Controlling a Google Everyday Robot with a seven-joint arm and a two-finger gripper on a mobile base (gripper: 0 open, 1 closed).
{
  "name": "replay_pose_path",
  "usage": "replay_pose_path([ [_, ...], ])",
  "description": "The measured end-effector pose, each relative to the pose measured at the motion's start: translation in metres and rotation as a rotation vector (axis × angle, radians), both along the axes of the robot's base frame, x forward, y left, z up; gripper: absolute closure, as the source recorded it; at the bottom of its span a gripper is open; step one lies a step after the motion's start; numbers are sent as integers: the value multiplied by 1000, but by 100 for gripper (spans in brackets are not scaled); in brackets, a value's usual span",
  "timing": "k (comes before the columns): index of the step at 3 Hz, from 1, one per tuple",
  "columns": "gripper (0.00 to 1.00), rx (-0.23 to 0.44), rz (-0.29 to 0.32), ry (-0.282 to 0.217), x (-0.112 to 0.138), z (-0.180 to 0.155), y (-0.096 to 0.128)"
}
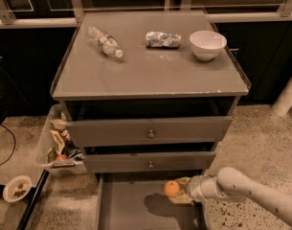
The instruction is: Place orange into bottom drawer
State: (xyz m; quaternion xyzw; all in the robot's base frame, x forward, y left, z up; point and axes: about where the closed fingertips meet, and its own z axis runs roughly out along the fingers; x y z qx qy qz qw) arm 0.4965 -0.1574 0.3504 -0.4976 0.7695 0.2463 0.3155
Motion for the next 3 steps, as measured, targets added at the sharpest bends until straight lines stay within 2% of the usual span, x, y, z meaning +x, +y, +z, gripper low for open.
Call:
replay_pose_path([
  [1,100,-6,-25,101,3,-73,11],
  [2,100,-23,-41,135,3,-137,18],
  [3,100,-38,-44,122,6,-176,23],
])
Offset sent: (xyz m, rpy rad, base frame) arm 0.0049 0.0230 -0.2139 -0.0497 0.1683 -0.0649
